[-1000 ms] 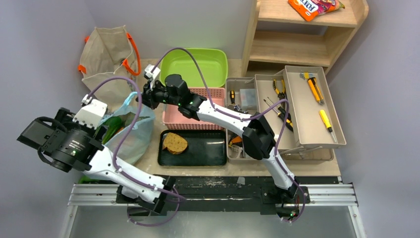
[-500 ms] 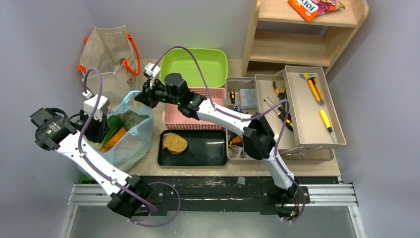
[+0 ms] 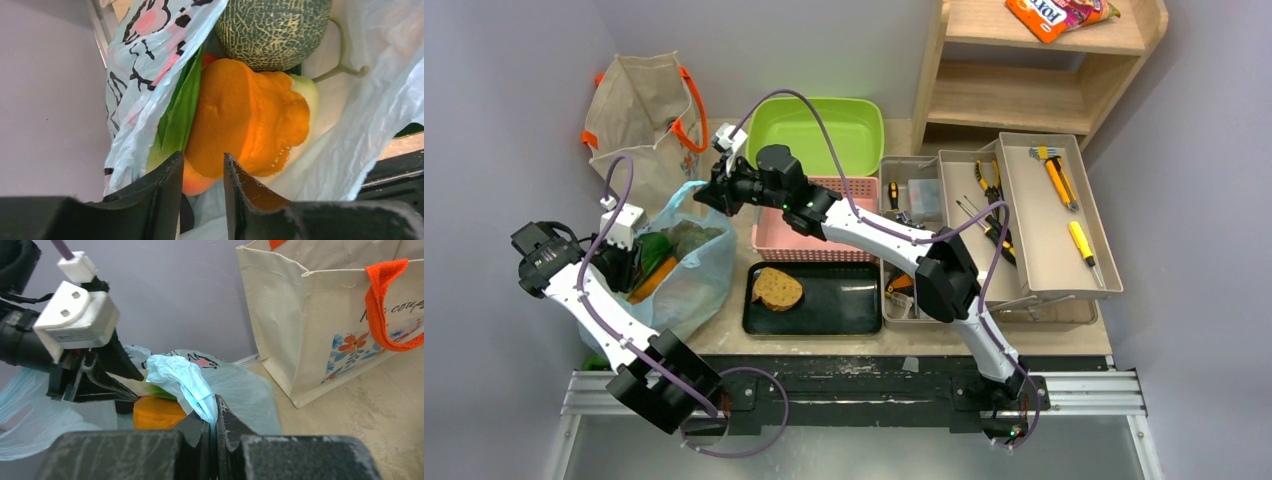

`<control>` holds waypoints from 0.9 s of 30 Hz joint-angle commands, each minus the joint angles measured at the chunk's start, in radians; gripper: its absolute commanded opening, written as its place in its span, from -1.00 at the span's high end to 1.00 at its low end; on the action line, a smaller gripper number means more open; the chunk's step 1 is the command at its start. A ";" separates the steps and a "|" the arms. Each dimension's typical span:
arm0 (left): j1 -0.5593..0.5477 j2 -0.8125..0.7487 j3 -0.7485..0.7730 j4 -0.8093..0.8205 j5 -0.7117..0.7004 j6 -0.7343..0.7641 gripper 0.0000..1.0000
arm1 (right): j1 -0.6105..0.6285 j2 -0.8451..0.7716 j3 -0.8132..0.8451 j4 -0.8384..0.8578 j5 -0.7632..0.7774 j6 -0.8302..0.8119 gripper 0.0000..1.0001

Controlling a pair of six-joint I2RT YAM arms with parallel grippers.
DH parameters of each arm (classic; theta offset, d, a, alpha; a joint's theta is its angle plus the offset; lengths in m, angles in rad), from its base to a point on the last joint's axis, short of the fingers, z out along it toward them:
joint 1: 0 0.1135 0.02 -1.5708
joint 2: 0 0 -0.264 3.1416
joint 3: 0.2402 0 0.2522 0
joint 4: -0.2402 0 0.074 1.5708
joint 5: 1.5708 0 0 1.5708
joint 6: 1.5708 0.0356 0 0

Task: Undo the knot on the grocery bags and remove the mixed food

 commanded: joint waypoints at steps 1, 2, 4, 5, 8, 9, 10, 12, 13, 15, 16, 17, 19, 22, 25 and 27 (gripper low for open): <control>-0.012 0.025 -0.037 0.127 -0.009 -0.004 0.25 | -0.003 -0.015 0.036 0.000 -0.031 0.011 1.00; -0.012 0.027 -0.049 0.141 0.001 -0.002 0.19 | -0.002 -0.013 0.036 -0.001 -0.032 0.010 1.00; -0.017 0.030 -0.064 0.144 0.042 0.023 0.12 | -0.003 -0.012 0.041 -0.009 -0.033 0.010 1.00; -0.023 0.034 -0.067 0.128 0.061 0.045 0.08 | -0.002 -0.009 0.046 -0.015 -0.033 0.008 1.00; -0.048 0.055 -0.068 0.018 0.093 0.173 -0.13 | -0.003 0.003 0.070 -0.031 -0.033 0.000 1.00; -0.051 0.062 -0.071 -0.006 0.092 0.200 -0.19 | -0.003 0.010 0.077 -0.035 -0.030 -0.003 1.00; -0.052 0.068 -0.073 -0.027 0.094 0.216 -0.24 | -0.004 0.012 0.083 -0.038 -0.028 -0.003 1.00; -0.052 0.082 -0.078 -0.058 0.098 0.248 -0.29 | -0.005 0.018 0.091 -0.044 -0.026 -0.003 1.00; -0.055 0.088 -0.081 -0.068 0.100 0.255 -0.31 | -0.006 0.020 0.092 -0.047 -0.025 -0.003 1.00; -0.062 0.093 -0.097 -0.062 0.101 0.257 -0.36 | -0.006 0.020 0.090 -0.048 -0.022 -0.003 1.00; -0.065 0.094 -0.107 -0.058 0.105 0.257 -0.39 | -0.006 0.020 0.088 -0.049 -0.022 -0.005 1.00; -0.071 0.096 -0.117 -0.060 0.110 0.262 -0.41 | -0.006 0.020 0.086 -0.051 -0.020 -0.006 1.00; -0.089 0.099 -0.139 -0.051 0.109 0.262 -0.45 | -0.008 0.020 0.085 -0.056 -0.020 -0.009 1.00; -0.118 0.083 -0.208 0.050 0.073 0.210 -0.49 | -0.009 0.023 0.085 -0.059 -0.019 -0.011 1.00; -0.128 0.046 -0.286 0.215 0.023 0.148 -0.42 | -0.009 0.026 0.086 -0.062 -0.017 -0.011 1.00; -0.131 0.038 -0.301 0.254 0.007 0.132 -0.27 | -0.009 0.028 0.086 -0.064 -0.016 -0.013 1.00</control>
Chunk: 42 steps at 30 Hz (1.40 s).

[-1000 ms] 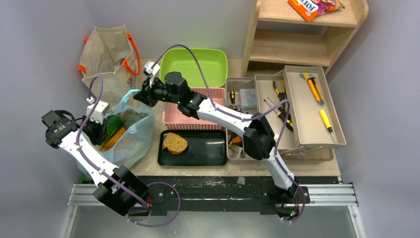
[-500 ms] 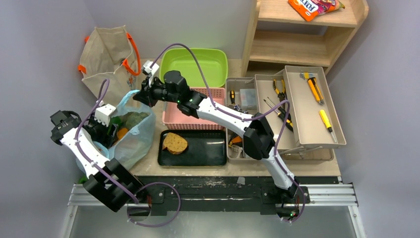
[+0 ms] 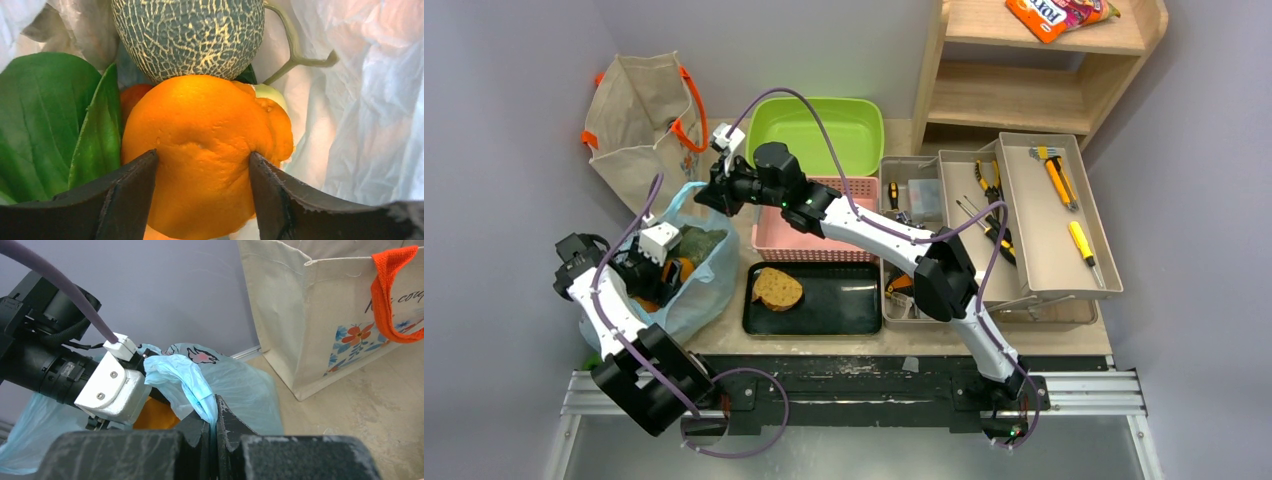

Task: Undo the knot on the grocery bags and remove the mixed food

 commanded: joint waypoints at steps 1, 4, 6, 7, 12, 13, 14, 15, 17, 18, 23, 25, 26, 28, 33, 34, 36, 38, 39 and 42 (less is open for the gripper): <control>-0.015 -0.012 -0.066 0.132 -0.078 -0.024 -0.03 | -0.006 0.010 0.038 0.006 0.002 -0.010 1.00; -0.015 -0.043 -0.016 0.021 -0.054 0.001 0.58 | -0.007 0.013 0.038 0.003 0.006 -0.010 1.00; -0.013 -0.093 0.036 -0.086 -0.015 0.024 0.86 | -0.006 0.014 0.042 0.000 0.006 -0.016 1.00; -0.015 -0.123 0.061 -0.130 0.007 0.024 0.95 | -0.006 0.015 0.044 -0.003 0.005 -0.018 1.00; -0.013 -0.218 0.190 -0.275 0.078 0.001 1.00 | -0.007 -0.004 0.005 0.009 0.011 -0.016 1.00; -0.013 -0.223 0.221 -0.291 0.086 -0.018 1.00 | -0.008 -0.007 -0.003 0.014 0.014 -0.013 1.00; -0.011 -0.227 0.266 -0.302 0.094 -0.035 1.00 | -0.008 -0.010 -0.004 0.014 0.014 -0.012 1.00; -0.010 -0.226 0.302 -0.329 0.108 -0.037 1.00 | -0.008 -0.010 -0.005 0.012 0.014 -0.012 1.00; -0.007 -0.220 0.377 -0.382 0.138 -0.035 1.00 | -0.007 -0.010 -0.001 0.010 0.013 -0.016 1.00; -0.007 -0.217 0.409 -0.402 0.150 -0.039 1.00 | -0.008 -0.009 0.002 0.010 0.012 -0.018 1.00; -0.009 -0.199 0.394 -0.375 0.086 -0.040 0.89 | -0.008 -0.012 0.001 0.009 0.008 -0.018 1.00; -0.008 -0.190 0.328 -0.274 0.024 -0.084 0.56 | -0.008 -0.014 -0.001 0.009 0.007 -0.011 1.00; -0.009 -0.184 0.296 -0.224 0.006 -0.100 0.39 | -0.008 -0.014 -0.002 0.008 0.007 -0.009 1.00; -0.008 -0.167 0.250 -0.143 -0.001 -0.125 0.18 | -0.007 -0.013 -0.003 0.007 0.009 -0.005 1.00; -0.013 -0.101 0.188 0.034 -0.012 -0.234 0.07 | -0.007 -0.009 -0.004 0.004 0.009 0.005 1.00; -0.013 -0.095 0.170 0.078 -0.029 -0.242 0.06 | -0.008 -0.011 -0.008 0.004 0.008 0.004 1.00; -0.016 -0.087 0.122 0.120 -0.058 -0.237 0.07 | -0.007 -0.013 -0.014 0.004 0.004 -0.001 1.00; -0.024 -0.090 0.076 0.143 -0.086 -0.216 0.05 | -0.008 -0.013 -0.014 0.003 0.003 -0.004 1.00; -0.027 -0.095 0.054 0.152 -0.096 -0.211 0.01 | -0.008 -0.011 -0.014 0.003 0.003 -0.004 1.00; -0.036 -0.112 0.021 0.091 -0.085 -0.153 -0.22 | -0.008 -0.006 -0.006 0.000 0.003 -0.003 1.00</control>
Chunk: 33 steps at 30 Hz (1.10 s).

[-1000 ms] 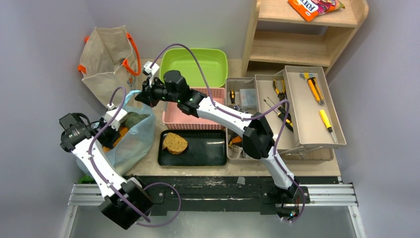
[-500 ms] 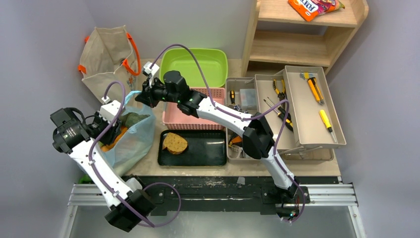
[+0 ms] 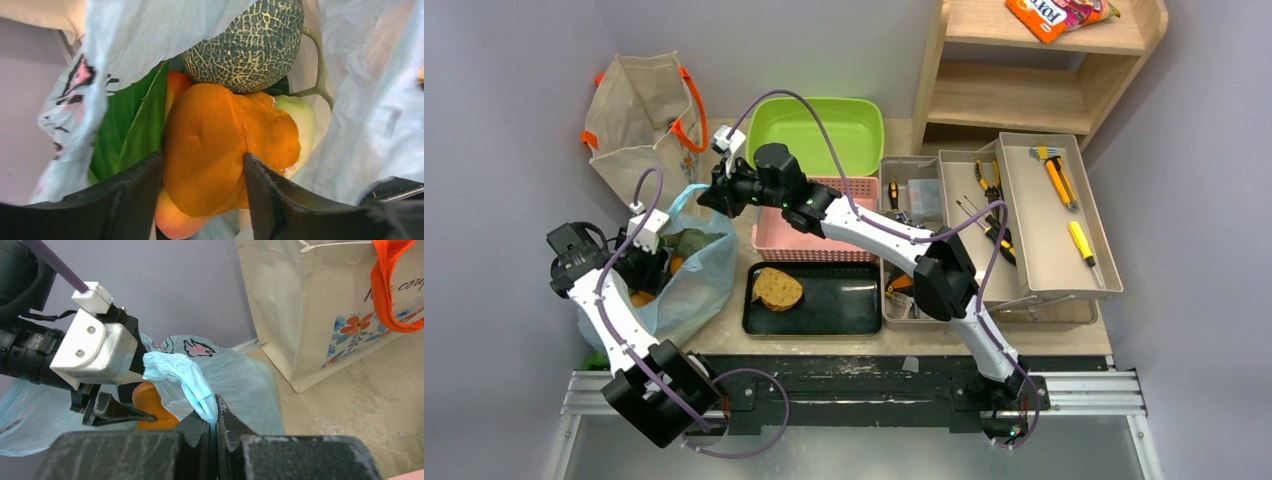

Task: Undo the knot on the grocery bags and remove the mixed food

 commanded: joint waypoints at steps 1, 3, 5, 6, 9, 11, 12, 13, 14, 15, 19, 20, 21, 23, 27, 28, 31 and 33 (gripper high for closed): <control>-0.017 -0.041 -0.047 -0.017 0.003 0.071 -0.33 | -0.003 -0.003 0.010 0.014 0.002 0.002 1.00; -0.024 -0.075 -0.076 -0.045 0.023 0.108 -0.80 | -0.003 0.002 0.018 0.009 0.002 0.002 1.00; -0.035 -0.119 -0.111 -0.038 0.018 0.118 -0.99 | -0.003 0.008 0.023 0.008 0.002 0.002 1.00; -0.042 -0.140 -0.128 -0.032 0.011 0.126 -1.00 | -0.003 0.010 0.025 0.007 0.002 0.002 1.00; -0.066 -0.179 -0.166 0.003 -0.032 0.109 -1.00 | -0.003 0.013 0.024 0.004 0.002 0.003 1.00; -0.068 -0.178 -0.173 0.059 -0.059 0.074 -1.00 | -0.003 0.013 0.022 0.002 0.002 0.003 1.00; -0.068 -0.175 -0.170 0.080 -0.071 0.058 -1.00 | -0.003 0.012 0.022 0.002 0.002 0.003 1.00; -0.069 -0.168 -0.164 0.106 -0.082 0.037 -0.99 | -0.003 0.012 0.022 0.002 0.002 0.004 1.00; -0.068 -0.158 -0.158 0.127 -0.091 0.017 -0.97 | -0.003 0.012 0.022 0.001 0.002 0.005 1.00; -0.068 -0.145 -0.150 0.143 -0.097 0.005 -0.94 | -0.003 0.013 0.020 -0.001 0.002 0.005 1.00; -0.068 -0.060 -0.120 0.163 -0.120 -0.005 -0.75 | -0.003 0.011 0.019 -0.001 0.005 0.001 1.00; -0.068 -0.044 -0.117 0.163 -0.124 -0.002 -0.70 | -0.003 0.011 0.018 -0.001 0.005 -0.001 1.00; -0.068 -0.028 -0.118 0.156 -0.126 0.009 -0.66 | -0.003 0.011 0.018 -0.001 0.006 -0.001 1.00; -0.069 -0.013 -0.128 0.154 -0.136 0.024 -0.64 | -0.003 0.011 0.017 -0.001 0.006 -0.005 1.00; -0.070 -0.027 -0.143 0.154 -0.154 0.033 -0.30 | -0.003 0.011 0.016 -0.002 0.006 -0.009 1.00; -0.070 -0.042 -0.132 0.140 -0.147 0.028 -0.09 | -0.003 0.010 0.016 -0.002 0.005 -0.009 1.00; -0.070 -0.113 -0.072 0.043 -0.088 0.019 0.45 | -0.003 0.007 0.016 -0.002 0.005 -0.009 1.00; -0.068 -0.153 -0.003 -0.036 -0.060 0.010 0.76 | -0.003 0.006 0.019 -0.002 0.005 -0.009 1.00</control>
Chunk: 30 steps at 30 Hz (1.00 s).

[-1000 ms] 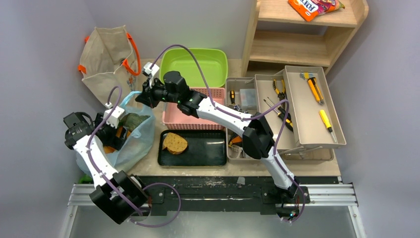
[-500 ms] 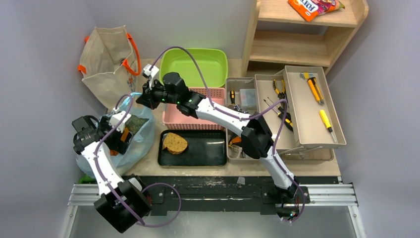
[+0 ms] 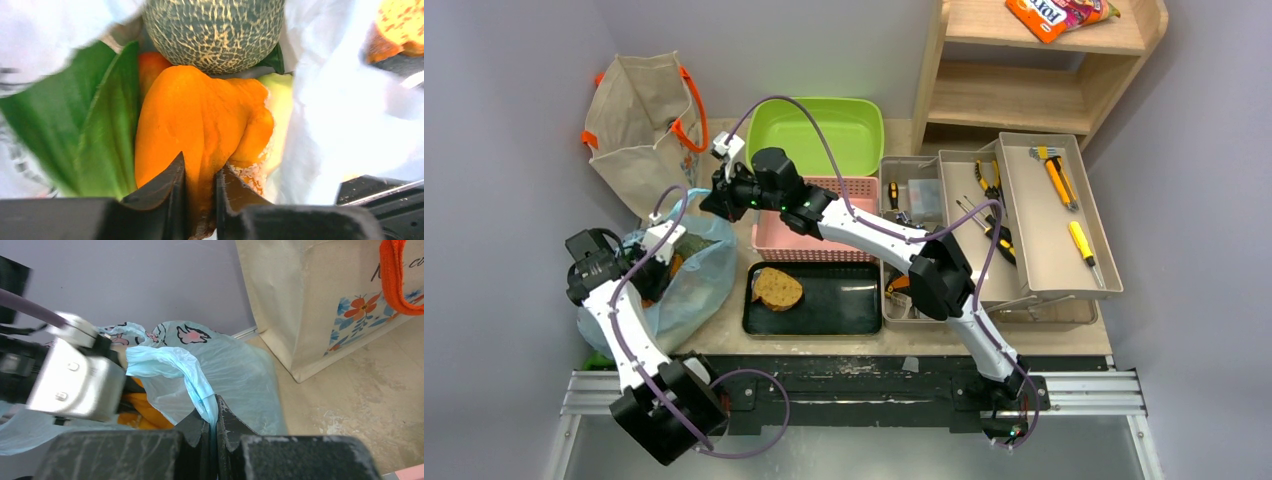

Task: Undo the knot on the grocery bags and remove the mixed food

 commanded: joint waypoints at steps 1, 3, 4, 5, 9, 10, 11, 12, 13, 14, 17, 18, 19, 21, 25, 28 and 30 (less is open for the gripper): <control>-0.002 -0.105 0.166 -0.140 0.057 -0.009 0.88 | -0.003 -0.023 0.019 0.014 0.005 -0.009 1.00; 0.000 -0.112 0.233 -0.203 0.051 -0.021 1.00 | -0.003 -0.025 0.019 0.014 0.005 -0.009 1.00; 0.001 -0.113 0.261 -0.232 0.047 -0.023 1.00 | -0.003 -0.024 0.019 0.014 0.004 -0.007 1.00; 0.003 -0.112 0.287 -0.254 0.046 -0.026 1.00 | -0.003 -0.026 0.020 0.014 0.003 -0.007 1.00; 0.021 -0.125 0.387 -0.335 0.114 -0.044 1.00 | -0.003 -0.030 0.017 0.020 0.002 -0.005 1.00; 0.023 -0.121 0.424 -0.369 0.142 -0.046 1.00 | -0.003 -0.032 0.018 0.020 0.001 -0.004 1.00; 0.024 -0.112 0.465 -0.412 0.172 -0.052 1.00 | -0.003 -0.035 0.019 0.021 -0.001 -0.004 1.00; 0.023 -0.102 0.512 -0.450 0.200 -0.060 1.00 | -0.003 -0.037 0.018 0.021 -0.002 -0.004 0.99; 0.024 -0.091 0.558 -0.496 0.227 -0.066 1.00 | -0.003 -0.041 0.019 0.023 -0.004 -0.003 0.97; 0.024 -0.081 0.599 -0.537 0.250 -0.072 1.00 | -0.003 -0.047 0.018 0.025 -0.005 -0.001 0.94; 0.023 -0.083 0.687 -0.612 0.279 -0.104 1.00 | -0.003 -0.065 0.018 0.029 -0.014 0.006 0.54; 0.024 -0.090 0.695 -0.625 0.283 -0.111 1.00 | -0.003 -0.073 0.018 0.031 -0.016 0.011 0.39; 0.024 -0.101 0.699 -0.640 0.289 -0.115 1.00 | -0.003 -0.081 0.018 0.033 -0.023 0.015 0.11; 0.024 -0.116 0.709 -0.653 0.293 -0.140 1.00 | -0.003 -0.100 0.019 0.036 -0.037 0.027 -0.18; 0.024 -0.091 0.784 -0.698 0.326 -0.209 1.00 | -0.010 -0.158 0.006 0.040 -0.048 0.030 -0.47; 0.023 -0.067 0.852 -0.750 0.367 -0.247 1.00 | -0.032 -0.225 -0.022 0.030 -0.064 0.065 -0.57; 0.024 -0.065 0.880 -0.788 0.396 -0.252 1.00 | -0.049 -0.286 -0.060 0.028 -0.075 0.072 -0.67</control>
